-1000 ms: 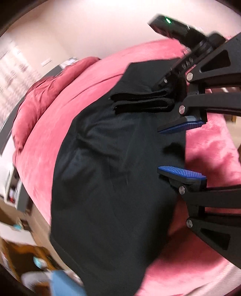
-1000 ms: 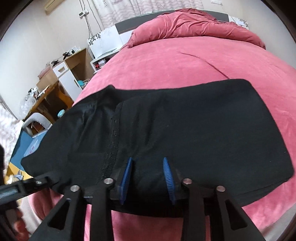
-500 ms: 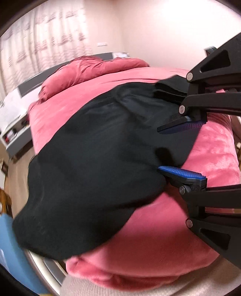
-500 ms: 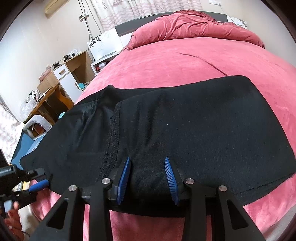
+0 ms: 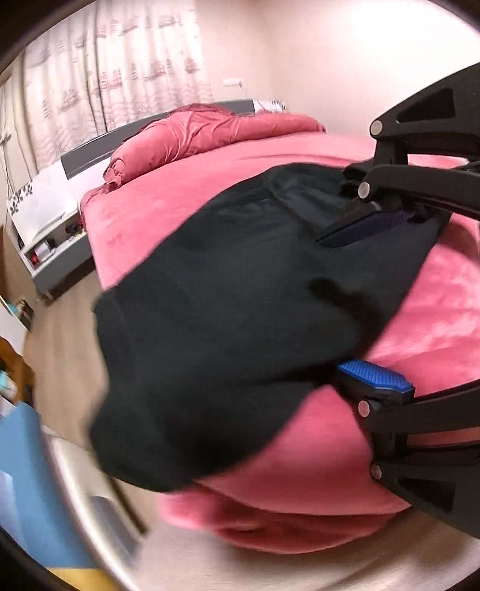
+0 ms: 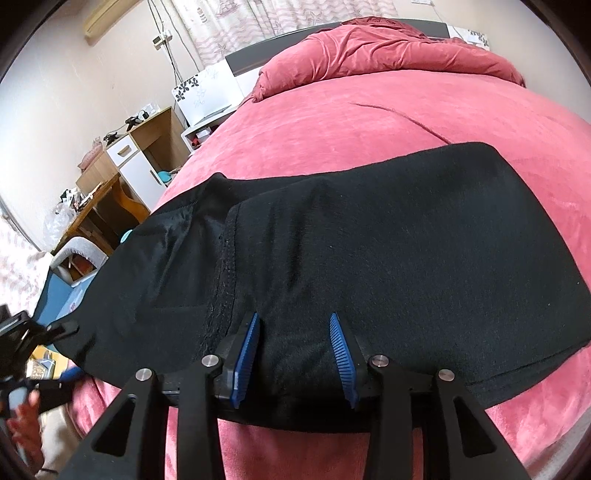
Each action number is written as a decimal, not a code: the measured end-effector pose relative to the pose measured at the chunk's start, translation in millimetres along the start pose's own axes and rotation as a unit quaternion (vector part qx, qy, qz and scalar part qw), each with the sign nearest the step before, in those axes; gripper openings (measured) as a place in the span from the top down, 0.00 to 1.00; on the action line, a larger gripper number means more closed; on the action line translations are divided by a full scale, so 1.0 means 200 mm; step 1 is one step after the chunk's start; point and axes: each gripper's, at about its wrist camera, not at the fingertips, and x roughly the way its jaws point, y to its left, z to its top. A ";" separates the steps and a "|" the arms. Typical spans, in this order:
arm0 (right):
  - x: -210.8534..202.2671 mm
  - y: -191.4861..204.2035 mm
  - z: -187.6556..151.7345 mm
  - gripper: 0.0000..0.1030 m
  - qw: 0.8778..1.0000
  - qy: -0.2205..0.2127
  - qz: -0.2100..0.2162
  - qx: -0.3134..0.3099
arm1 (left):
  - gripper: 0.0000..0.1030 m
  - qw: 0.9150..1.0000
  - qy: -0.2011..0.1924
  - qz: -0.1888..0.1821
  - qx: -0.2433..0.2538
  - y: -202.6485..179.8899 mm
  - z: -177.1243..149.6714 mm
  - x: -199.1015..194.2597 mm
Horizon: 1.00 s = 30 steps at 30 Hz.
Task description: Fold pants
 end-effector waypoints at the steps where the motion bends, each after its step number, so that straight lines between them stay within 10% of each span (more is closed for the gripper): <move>1: 0.00 0.00 0.00 0.60 1.000 0.000 0.000 0.000 | 0.41 1.000 -0.007 -0.003 0.004 -0.01 0.02 0.00; 11: 0.00 0.00 0.00 0.60 1.000 0.000 0.001 0.000 | 0.43 0.996 -0.082 0.000 0.034 0.09 0.25 0.04; 15: 0.00 -0.01 0.00 0.60 1.000 0.000 0.004 0.003 | 0.89 0.994 -0.098 -0.038 -0.001 0.16 0.30 -0.01; 30: 0.01 0.02 0.04 0.59 1.000 0.015 -0.002 -0.013 | 0.91 0.962 -0.131 -0.152 0.184 -0.47 0.23 -0.25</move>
